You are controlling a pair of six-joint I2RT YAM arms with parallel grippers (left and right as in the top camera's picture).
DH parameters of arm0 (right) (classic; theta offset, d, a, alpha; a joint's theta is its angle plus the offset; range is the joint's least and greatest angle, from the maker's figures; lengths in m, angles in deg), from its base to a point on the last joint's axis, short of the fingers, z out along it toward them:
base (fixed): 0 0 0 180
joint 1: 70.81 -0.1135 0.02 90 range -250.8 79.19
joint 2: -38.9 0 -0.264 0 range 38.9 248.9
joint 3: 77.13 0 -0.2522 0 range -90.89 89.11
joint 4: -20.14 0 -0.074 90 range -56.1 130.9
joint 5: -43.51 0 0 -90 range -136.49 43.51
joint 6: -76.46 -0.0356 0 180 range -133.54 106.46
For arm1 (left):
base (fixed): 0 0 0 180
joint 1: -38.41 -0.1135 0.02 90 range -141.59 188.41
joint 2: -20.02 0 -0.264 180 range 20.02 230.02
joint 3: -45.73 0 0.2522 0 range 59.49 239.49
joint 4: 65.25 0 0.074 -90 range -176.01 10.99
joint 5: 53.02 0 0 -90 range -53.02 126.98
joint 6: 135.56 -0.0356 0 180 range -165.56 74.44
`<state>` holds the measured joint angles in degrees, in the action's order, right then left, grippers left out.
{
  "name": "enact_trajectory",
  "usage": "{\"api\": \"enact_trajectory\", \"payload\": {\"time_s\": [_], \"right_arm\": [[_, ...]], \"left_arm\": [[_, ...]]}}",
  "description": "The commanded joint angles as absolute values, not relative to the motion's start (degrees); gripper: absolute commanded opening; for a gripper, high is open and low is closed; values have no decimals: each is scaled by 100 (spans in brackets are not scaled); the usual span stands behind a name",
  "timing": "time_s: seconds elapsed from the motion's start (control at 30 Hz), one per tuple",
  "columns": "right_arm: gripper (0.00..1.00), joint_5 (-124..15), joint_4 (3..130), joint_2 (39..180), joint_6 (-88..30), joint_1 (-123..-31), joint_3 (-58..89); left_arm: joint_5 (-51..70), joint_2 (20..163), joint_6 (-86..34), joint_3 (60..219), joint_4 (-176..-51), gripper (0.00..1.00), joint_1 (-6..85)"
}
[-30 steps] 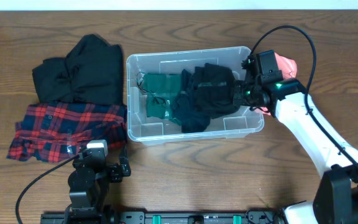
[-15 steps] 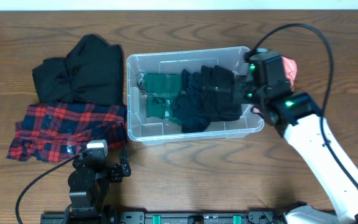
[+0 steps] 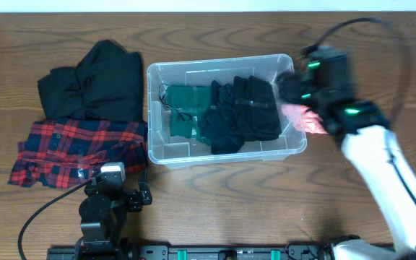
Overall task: Pack container
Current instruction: 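Grasp the pink printed shirt with the right gripper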
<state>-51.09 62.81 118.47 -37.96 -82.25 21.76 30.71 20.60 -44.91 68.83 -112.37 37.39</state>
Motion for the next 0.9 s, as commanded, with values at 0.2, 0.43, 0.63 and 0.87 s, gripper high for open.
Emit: {"api": "enact_trajectory", "payload": {"time_s": [0.2,0.43,0.63,0.87], "right_arm": [[98,-6062,6685,12050,-3329,-5818,2056],[99,-6670,6324,13469,-3012,-5211,2056],[99,-7033,5538,14546,-2972,-5187,2056],[91,-7461,5151,15523,-2974,-5213,2056]], "left_arm": [[3032,2020,-4443,6822,-11228,98,3759],[3030,2020,-4443,6822,-11228,98,3759],[3030,2020,-4443,6822,-11228,98,3759],[3030,2020,-4443,6822,-11228,98,3759]]}}
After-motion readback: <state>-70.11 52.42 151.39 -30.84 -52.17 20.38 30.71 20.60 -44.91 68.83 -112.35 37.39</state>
